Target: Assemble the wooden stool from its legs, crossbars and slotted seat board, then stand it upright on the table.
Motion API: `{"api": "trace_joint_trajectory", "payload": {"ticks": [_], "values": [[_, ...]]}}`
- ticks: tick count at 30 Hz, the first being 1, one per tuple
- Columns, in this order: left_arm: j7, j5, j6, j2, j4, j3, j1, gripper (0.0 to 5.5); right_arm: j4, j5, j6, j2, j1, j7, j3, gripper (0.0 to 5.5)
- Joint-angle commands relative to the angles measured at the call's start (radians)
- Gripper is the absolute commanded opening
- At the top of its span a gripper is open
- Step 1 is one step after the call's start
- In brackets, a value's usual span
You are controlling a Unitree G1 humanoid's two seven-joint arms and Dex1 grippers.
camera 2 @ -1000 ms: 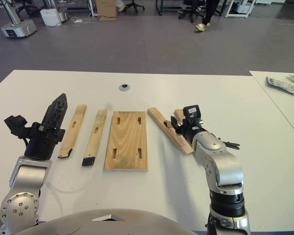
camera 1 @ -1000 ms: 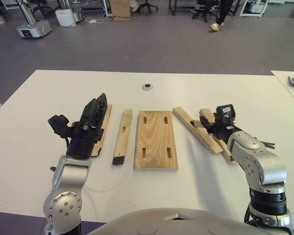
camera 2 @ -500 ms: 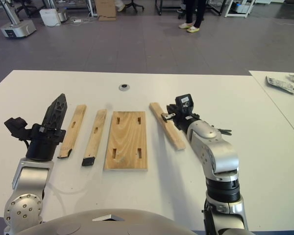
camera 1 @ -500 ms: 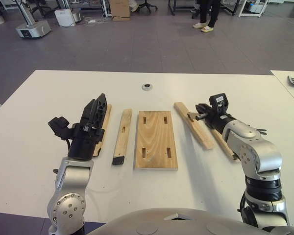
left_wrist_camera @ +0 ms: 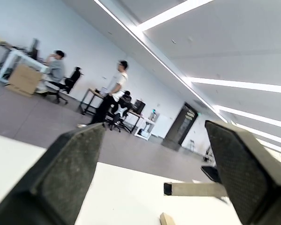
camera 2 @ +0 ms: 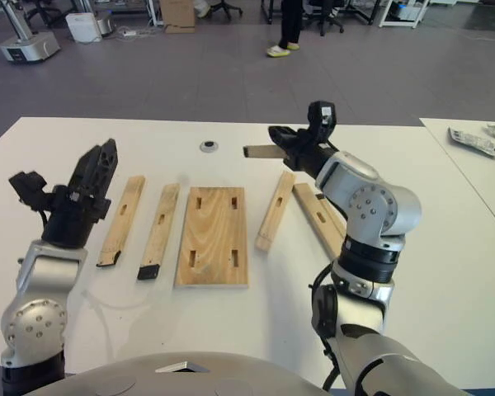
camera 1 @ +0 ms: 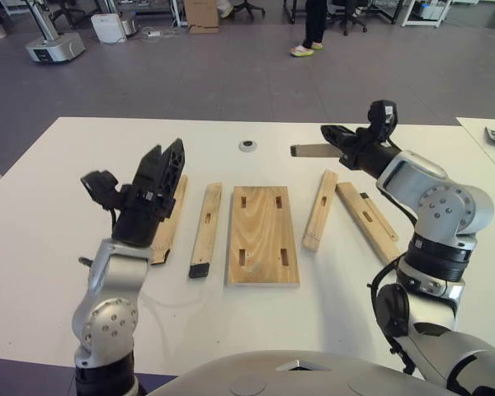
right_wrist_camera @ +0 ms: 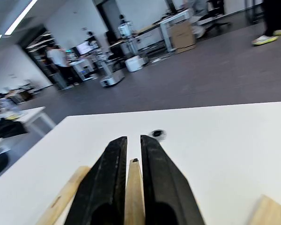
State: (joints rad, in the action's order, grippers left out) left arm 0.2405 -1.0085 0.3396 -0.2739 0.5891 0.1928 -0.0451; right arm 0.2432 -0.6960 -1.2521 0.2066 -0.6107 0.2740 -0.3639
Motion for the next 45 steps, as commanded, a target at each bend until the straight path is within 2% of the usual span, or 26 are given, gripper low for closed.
{"api": "trace_joint_trajectory", "payload": {"ticks": [1, 3, 6, 9, 13, 17, 35, 41, 42, 45], "values": [[0.198, 0.086, 0.131, -0.232, -0.083, -0.073, 0.173, 3.91, -0.041, -0.07, -0.046, 0.15, -0.086, 0.195, 0.115, 0.33], [0.353, 0.071, 0.222, -0.339, -0.125, -0.123, 0.269, 3.91, -0.046, -0.081, -0.005, 0.226, -0.144, 0.349, 0.227, 0.33], [0.526, 0.018, 0.342, -0.426, -0.19, -0.156, 0.367, 3.91, -0.068, -0.07, 0.062, 0.291, -0.219, 0.521, 0.343, 0.33], [0.626, 0.037, 0.398, -0.468, -0.251, -0.177, 0.426, 3.91, -0.083, -0.082, 0.099, 0.336, -0.287, 0.668, 0.413, 0.33], [0.684, 0.088, 0.419, -0.472, -0.294, -0.211, 0.457, 3.91, -0.099, -0.102, 0.113, 0.359, -0.35, 0.781, 0.446, 0.33], [0.719, 0.12, 0.442, -0.47, -0.289, -0.246, 0.449, 3.91, -0.1, -0.13, 0.097, 0.333, -0.376, 0.791, 0.44, 0.33], [0.744, 0.172, 0.439, -0.439, -0.262, -0.252, 0.415, 0.78, -0.136, -0.093, 0.125, 0.342, -0.378, 0.83, 0.525, 0.33], [0.762, 0.173, 0.437, -0.428, -0.248, -0.255, 0.411, 0.53, -0.172, -0.072, 0.146, 0.317, -0.391, 0.81, 0.513, 0.33], [0.758, 0.165, 0.441, -0.422, -0.242, -0.252, 0.41, 0.5, -0.182, -0.086, 0.144, 0.307, -0.4, 0.811, 0.495, 0.71], [0.726, 0.126, 0.453, -0.381, -0.234, -0.228, 0.406, 0.41, -0.299, -0.122, 0.158, 0.234, -0.481, 0.727, 0.372, 1.35]]}}
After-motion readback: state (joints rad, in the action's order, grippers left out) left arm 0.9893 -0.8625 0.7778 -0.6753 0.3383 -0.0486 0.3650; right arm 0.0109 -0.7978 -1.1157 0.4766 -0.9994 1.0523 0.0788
